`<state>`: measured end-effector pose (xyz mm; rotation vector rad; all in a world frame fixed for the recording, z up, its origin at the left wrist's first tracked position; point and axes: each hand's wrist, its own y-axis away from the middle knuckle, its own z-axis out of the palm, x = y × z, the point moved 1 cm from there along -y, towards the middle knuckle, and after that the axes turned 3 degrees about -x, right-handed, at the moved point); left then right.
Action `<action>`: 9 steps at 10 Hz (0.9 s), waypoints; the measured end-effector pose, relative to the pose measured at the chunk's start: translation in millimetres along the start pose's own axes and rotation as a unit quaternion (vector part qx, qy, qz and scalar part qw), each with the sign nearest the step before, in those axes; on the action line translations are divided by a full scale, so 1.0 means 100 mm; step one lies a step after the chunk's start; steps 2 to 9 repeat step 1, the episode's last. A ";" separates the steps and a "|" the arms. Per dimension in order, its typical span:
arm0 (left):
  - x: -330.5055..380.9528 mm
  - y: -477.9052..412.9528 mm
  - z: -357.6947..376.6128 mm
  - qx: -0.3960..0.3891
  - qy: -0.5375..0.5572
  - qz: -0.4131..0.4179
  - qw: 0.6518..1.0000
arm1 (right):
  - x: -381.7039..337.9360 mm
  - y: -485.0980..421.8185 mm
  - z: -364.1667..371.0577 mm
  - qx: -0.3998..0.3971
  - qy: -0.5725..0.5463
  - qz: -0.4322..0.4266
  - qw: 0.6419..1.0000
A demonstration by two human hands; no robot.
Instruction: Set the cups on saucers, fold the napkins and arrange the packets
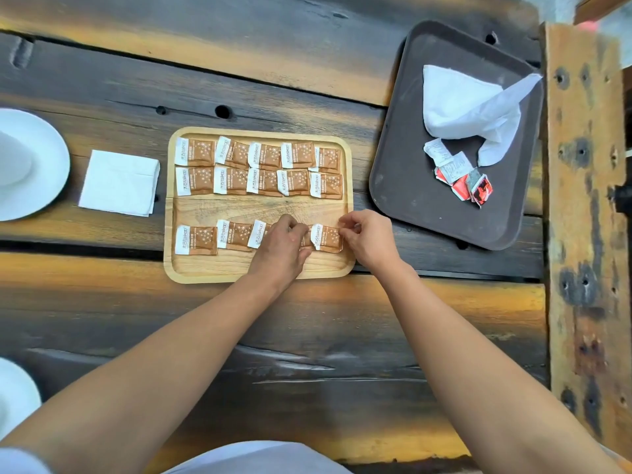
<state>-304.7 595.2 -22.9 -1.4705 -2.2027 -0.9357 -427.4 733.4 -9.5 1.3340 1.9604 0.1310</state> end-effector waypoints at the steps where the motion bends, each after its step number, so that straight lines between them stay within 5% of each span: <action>1: -0.05 0.09 -0.05 0.010 -0.009 0.004 1.000 | -0.02 0.04 -0.02 0.043 0.011 0.020 0.999; 9: -0.05 0.09 -0.05 0.010 -0.009 0.004 1.000 | -0.02 0.04 -0.02 0.043 0.011 0.020 0.999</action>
